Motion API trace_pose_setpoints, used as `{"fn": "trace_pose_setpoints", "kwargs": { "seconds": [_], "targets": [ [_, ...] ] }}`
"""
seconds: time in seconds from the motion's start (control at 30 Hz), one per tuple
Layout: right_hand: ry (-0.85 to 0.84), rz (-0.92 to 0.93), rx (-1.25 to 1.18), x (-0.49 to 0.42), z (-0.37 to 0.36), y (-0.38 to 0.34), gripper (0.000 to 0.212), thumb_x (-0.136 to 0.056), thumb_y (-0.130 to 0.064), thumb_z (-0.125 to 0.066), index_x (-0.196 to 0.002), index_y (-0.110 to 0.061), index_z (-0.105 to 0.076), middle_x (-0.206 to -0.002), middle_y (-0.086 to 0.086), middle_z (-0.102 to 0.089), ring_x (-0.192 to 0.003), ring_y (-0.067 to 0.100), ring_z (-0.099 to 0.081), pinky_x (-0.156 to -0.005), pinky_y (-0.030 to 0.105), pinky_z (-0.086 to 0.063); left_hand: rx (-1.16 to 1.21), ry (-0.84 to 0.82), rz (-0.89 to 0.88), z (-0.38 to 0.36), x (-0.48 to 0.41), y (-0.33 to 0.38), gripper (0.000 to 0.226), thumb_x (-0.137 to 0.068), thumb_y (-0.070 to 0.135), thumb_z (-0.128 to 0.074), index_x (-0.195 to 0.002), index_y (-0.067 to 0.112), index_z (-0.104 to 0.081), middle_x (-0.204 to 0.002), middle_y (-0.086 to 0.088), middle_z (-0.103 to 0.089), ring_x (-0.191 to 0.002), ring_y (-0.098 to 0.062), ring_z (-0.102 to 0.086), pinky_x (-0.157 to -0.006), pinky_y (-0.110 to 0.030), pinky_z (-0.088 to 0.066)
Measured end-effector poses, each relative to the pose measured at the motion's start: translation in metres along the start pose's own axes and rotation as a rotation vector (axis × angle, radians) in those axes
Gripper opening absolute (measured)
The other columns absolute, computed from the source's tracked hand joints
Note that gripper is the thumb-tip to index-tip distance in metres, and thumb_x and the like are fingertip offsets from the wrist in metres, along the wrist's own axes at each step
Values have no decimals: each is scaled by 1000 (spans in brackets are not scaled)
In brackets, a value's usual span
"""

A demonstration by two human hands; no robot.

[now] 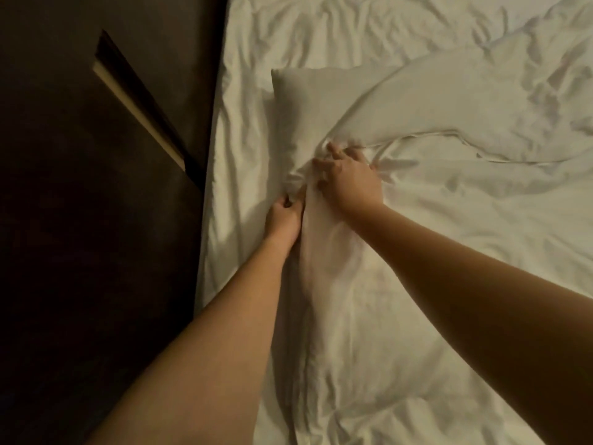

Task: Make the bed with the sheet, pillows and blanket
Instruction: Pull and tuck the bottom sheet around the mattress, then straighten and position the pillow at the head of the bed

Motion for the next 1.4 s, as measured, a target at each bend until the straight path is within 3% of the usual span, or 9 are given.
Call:
{"fn": "trace_pose_setpoints", "kwargs": {
  "seconds": [0.1, 0.37, 0.5, 0.53, 0.57, 0.6, 0.63, 1.13, 1.4],
  "targets": [
    [-83, -35, 22, 0, -3, 2, 74, -90, -49, -64, -154, -48, -28, -168, -5, -17, -152, 35, -18, -109, 74, -30, 13, 12, 40, -2, -3, -2, 52, -99, 53, -60, -134, 15, -67, -129, -15, -71, -120, -32, -65, -101, -40, -53],
    [104, -85, -95, 10, 35, 21, 31, -92, -22, -60, -123, -21, -68, -111, 7, -73, -108, 34, -64, -75, 37, -49, -74, 127, -130, 8, 11, 37, 38, -90, 42, -68, -83, 5, -68, -75, -13, -70, -65, -21, -49, -63, -36, -45],
    [208, 24, -256, 34, 87, 19, 30, -91, -19, -65, -119, -24, -77, -137, 4, -66, -119, 31, -64, -97, 35, -46, -108, 182, -261, 20, 45, 85, 35, -99, 28, -67, -77, 2, -59, -63, -4, -57, -61, -21, -45, -59, -34, -35],
    [236, 27, -318, 42, 101, 22, 28, -91, -20, -68, -117, -25, -78, -141, 4, -62, -124, 29, -62, -101, 34, -45, -118, 193, -298, 24, 55, 98, 35, -99, 26, -67, -74, 4, -57, -69, 9, -25, -72, -11, -21, -59, -35, -34],
    [262, 25, -366, 49, 115, 25, 26, -92, -23, -69, -116, -27, -78, -143, 3, -61, -128, 27, -60, -105, 34, -44, -122, 193, -337, 26, 64, 112, 37, -99, 25, -67, -70, 6, -55, -106, -1, -50, -105, -7, -47, -58, -36, -33],
    [285, 27, -405, 56, 128, 29, 25, -92, -26, -70, -115, -29, -78, -144, 3, -60, -130, 25, -59, -107, 34, -44, -133, 190, -381, 29, 75, 127, 43, -99, 24, -67, -64, 11, -47, -54, 1, -42, -52, -16, -39, -55, -35, -29],
    [304, 31, -443, 62, 139, 32, 25, -92, -28, -70, -115, -31, -78, -144, 4, -60, -130, 23, -59, -108, 34, -44, -148, 194, -432, 33, 86, 142, 49, -98, 23, -68, -60, 16, -37, -63, 10, -19, -61, -11, -16, -52, -33, -25],
    [433, -155, -863, 107, 204, 53, 29, -92, -19, -74, -120, -23, -76, -138, 2, -65, -127, 2, -58, -110, 19, -41, -238, 355, -753, 155, 182, 269, 48, -97, 23, -65, -62, 7, -37, -56, 2, -32, -56, -11, -25, -53, -34, -24],
    [86, -72, -572, 110, 155, -11, 48, -92, -38, -71, -139, -31, -62, -156, 1, -47, -143, 19, -45, -117, 32, -32, -387, 385, -845, 207, 215, 293, 45, -98, 26, -62, -68, -3, -44, -60, -13, -41, -58, -12, -30, -54, -32, -21]
  ]
}}
Point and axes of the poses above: each hand's wrist, its own x-axis away from the middle knuckle, its own z-axis out of the back of the hand, y = z × x, the point moved 10 cm from there along -x, towards the middle knuckle
